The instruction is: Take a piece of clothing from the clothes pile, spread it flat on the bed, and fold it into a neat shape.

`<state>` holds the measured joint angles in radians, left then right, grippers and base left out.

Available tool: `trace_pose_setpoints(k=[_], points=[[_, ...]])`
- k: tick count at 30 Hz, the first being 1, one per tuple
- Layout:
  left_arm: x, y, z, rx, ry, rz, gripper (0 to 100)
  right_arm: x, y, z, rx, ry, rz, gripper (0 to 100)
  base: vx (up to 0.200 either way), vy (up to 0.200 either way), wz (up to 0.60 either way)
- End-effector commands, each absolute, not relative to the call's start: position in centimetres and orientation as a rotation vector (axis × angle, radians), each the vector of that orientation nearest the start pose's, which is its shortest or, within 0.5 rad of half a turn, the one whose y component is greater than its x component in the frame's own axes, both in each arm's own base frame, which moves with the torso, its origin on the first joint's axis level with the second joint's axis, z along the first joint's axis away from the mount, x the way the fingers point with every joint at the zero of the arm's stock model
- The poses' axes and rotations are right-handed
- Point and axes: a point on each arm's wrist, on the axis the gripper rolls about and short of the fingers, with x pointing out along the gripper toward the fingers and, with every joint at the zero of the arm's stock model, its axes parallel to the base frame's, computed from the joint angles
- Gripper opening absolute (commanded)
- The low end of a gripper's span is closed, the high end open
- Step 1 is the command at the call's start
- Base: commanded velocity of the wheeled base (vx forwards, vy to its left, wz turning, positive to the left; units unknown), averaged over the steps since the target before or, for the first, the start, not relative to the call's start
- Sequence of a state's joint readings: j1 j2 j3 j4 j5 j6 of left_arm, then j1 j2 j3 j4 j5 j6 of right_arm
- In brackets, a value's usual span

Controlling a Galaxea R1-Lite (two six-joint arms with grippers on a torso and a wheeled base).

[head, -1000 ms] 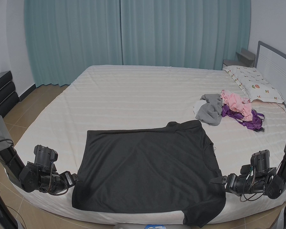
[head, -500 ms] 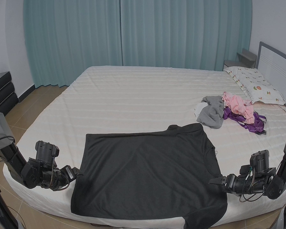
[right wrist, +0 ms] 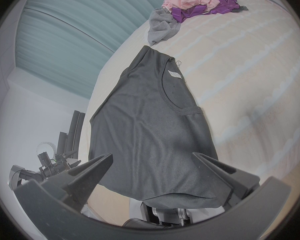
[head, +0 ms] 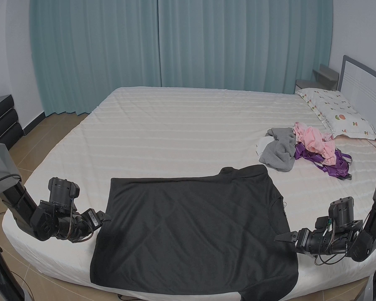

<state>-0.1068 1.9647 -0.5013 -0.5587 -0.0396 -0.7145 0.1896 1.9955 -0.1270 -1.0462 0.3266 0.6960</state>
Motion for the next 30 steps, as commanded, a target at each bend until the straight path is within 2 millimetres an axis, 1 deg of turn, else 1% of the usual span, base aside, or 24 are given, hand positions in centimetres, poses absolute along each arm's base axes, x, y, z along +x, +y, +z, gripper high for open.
trace_pose_setpoints(k=[1, 4, 6, 8, 9, 10, 11, 12, 15, 17, 19, 20, 21, 23, 26, 30], points=[[31.4, -2.9, 2.5, -0.649, 0.854, 0.191, 100, 20.9, 4.8, 0.9, 0.697, 0.968, 0.178, 100, 0.000, 0.000, 0.00], [34.5, -2.2, 2.3, -0.666, 0.802, 0.198, 100, 20.8, 4.7, 0.9, 0.697, 0.973, 0.176, 100, 0.000, 0.000, 0.00], [36.4, -2.0, 1.8, -0.668, 0.788, 0.199, 100, 20.8, 4.7, 0.9, 0.697, 0.973, 0.176, 100, 0.000, 0.000, 0.00], [38.4, -1.7, 1.7, -0.674, 0.767, 0.201, 100, 20.8, 4.7, 0.8, 0.698, 0.976, 0.177, 100, 0.000, 0.000, 0.00], [39.0, -1.5, 1.7, -0.677, 0.760, 0.202, 100, 20.8, 4.7, 0.8, 0.697, 0.976, 0.175, 100, 0.000, 0.000, 0.00], [40.4, -1.3, 1.6, -0.679, 0.751, 0.203, 100, 20.8, 4.7, 0.8, 0.698, 0.978, 0.176, 100, 0.000, 0.000, 0.00], [41.1, -1.2, 1.5, -0.681, 0.748, 0.204, 100, 20.8, 4.8, 0.8, 0.697, 0.978, 0.177, 100, 0.000, 0.000, 0.00], [42.5, -1.0, 1.2, -0.683, 0.739, 0.205, 100, 20.8, 4.8, 0.8, 0.696, 0.979, 0.179, 100, 0.000, 0.000, 0.00], [45.3, -0.8, 0.0, -0.686, 0.727, 0.207, 100, 20.7, 5.1, 0.8, 0.695, 0.984, 0.186, 100, 0.000, 0.000, 0.00], [46.8, -0.7, -0.4, -0.691, 0.717, 0.203, 100, 20.6, 5.3, 0.9, 0.699, 0.985, 0.192, 100, 0.000, 0.000, 0.00], [48.0, -0.6, -1.1, -0.692, 0.719, 0.203, 100, 20.6, 5.4, 0.9, 0.698, 0.988, 0.197, 100, 0.000, 0.000, 0.00], [48.0, -0.6, -1.1, -0.692, 0.719, 0.203, 100, 20.6, 5.4, 0.9, 0.698, 0.988, 0.197, 100, 0.000, 0.000, 0.00], [49.1, -0.6, -2.0, -0.695, 0.712, 0.203, 100, 20.6, 5.5, 0.9, 0.697, 0.987, 0.199, 100, 0.000, 0.000, 0.00], [50.0, -0.6, -2.7, -0.697, 0.700, 0.199, 100, 20.6, 5.5, 0.9, 0.699, 0.987, 0.199, 100, 0.000, 0.000, 0.00], [50.4, -0.7, -3.1, -0.699, 0.694, 0.197, 100, 20.6, 5.5, 0.8, 0.699, 0.992, 0.196, 100, 0.000, 0.000, 0.00], [50.7, -0.6, -3.2, -0.705, 0.683, 0.193, 100, 20.7, 5.5, 0.8, 0.699, 0.992, 0.196, 100, 0.000, 0.000, 0.00]])
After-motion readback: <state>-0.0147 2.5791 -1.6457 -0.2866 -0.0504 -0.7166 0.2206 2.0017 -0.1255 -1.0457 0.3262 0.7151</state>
